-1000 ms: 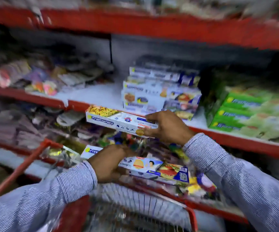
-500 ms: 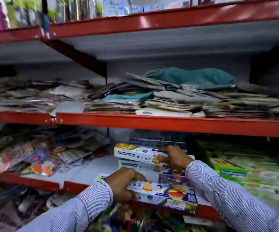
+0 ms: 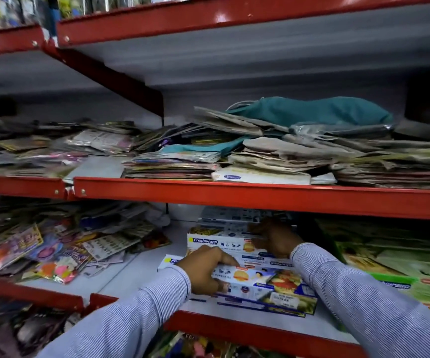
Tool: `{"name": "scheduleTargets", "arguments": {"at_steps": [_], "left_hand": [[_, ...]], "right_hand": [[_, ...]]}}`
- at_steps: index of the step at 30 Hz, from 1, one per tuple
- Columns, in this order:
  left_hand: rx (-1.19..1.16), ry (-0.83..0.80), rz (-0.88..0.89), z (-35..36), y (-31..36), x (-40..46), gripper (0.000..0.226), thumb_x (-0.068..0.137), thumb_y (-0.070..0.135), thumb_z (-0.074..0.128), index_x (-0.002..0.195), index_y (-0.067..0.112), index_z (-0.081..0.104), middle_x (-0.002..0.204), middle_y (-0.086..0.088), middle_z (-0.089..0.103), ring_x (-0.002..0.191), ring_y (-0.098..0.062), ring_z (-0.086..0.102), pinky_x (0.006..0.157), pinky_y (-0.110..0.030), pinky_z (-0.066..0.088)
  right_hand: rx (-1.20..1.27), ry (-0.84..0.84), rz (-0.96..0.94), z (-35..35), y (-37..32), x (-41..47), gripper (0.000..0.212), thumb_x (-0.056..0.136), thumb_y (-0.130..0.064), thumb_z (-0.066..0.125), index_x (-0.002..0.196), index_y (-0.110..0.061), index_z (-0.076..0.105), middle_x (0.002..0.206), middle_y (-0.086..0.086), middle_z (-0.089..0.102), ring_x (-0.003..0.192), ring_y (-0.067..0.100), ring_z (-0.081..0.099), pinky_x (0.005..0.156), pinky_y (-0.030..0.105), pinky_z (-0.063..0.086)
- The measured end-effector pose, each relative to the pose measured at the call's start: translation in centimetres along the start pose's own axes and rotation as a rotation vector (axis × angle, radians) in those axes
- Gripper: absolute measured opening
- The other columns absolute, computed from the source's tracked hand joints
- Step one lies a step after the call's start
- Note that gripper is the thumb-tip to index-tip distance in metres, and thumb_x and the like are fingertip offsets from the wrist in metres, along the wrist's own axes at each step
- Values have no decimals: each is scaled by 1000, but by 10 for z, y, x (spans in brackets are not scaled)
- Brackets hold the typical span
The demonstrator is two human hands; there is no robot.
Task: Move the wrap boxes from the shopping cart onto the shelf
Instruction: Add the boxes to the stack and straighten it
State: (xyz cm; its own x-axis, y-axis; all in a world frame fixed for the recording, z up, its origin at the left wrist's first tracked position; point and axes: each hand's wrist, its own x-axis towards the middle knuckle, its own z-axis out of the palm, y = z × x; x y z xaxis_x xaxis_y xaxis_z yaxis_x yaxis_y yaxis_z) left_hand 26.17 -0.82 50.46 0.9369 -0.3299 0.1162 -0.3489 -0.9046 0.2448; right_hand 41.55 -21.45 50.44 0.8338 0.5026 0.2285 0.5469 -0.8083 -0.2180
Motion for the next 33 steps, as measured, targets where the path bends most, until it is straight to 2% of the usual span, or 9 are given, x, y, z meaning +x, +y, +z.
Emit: {"name": "scheduleTargets", "arguments": {"at_steps": [5,7,10,15,19,22,28,30,33], "left_hand": [[-29,8,1,-7,-3,35,57,87,25,76,140,21,55,150,1,53,135,-19,52,112,-31,43],[-55,33,-22,-7,-4,49,56,88,26,75,140,21,54,150,1,52,135,-20,51,104,-22,38],[-73,99,-74,-2,-6,66,55,89,30,74,140,22,54,148,-4,52,135,-24,50,107,-26,41],[152,238,-45,18,-10,74,45,92,25,67,136,26,58,140,-7,54,133,-33,44,111,-45,40],[201,331,5,28,-18,71,43,93,23,62,134,35,58,143,2,54,133,-28,45,111,-47,39],[189,333,39,33,-23,71,40,100,30,55,139,39,52,147,6,53,135,-26,47,112,-47,38],[221,355,25,42,-28,69,46,102,37,49,147,42,39,159,12,39,148,-20,30,120,-51,24],[254,421,32,53,-36,64,52,102,46,43,151,39,29,164,8,28,153,-23,19,121,-56,20],[388,547,52,75,-50,56,64,101,56,31,157,33,10,169,-3,12,155,-31,9,121,-64,12]], "right_hand": [[105,-42,18,-23,9,3,31,87,-36,71,116,-25,74,122,0,73,99,8,67,80,17,49],[131,-43,27,-31,11,1,27,93,-32,64,117,-21,72,119,3,73,89,3,61,66,5,41],[142,-67,55,-40,10,-12,31,98,-37,53,118,-21,70,105,1,72,65,-4,59,47,8,36],[27,-123,-49,-42,8,-41,37,91,-54,57,101,-22,74,114,7,72,97,19,64,83,26,45],[6,-71,-19,-23,10,-52,48,89,-46,65,129,-20,64,140,2,61,126,20,58,104,27,45],[-45,21,-14,-12,11,-54,48,91,-44,63,134,-23,60,140,2,62,126,24,59,105,36,49],[-110,116,-35,-3,7,-64,47,91,-41,57,137,-30,53,132,1,67,115,26,65,94,35,54],[-173,271,-69,13,4,-70,57,91,-52,48,144,-30,42,141,1,60,128,26,57,104,39,48],[-273,461,-100,51,-4,-77,73,96,-64,31,154,-20,27,157,4,39,147,26,33,121,49,26]]}}
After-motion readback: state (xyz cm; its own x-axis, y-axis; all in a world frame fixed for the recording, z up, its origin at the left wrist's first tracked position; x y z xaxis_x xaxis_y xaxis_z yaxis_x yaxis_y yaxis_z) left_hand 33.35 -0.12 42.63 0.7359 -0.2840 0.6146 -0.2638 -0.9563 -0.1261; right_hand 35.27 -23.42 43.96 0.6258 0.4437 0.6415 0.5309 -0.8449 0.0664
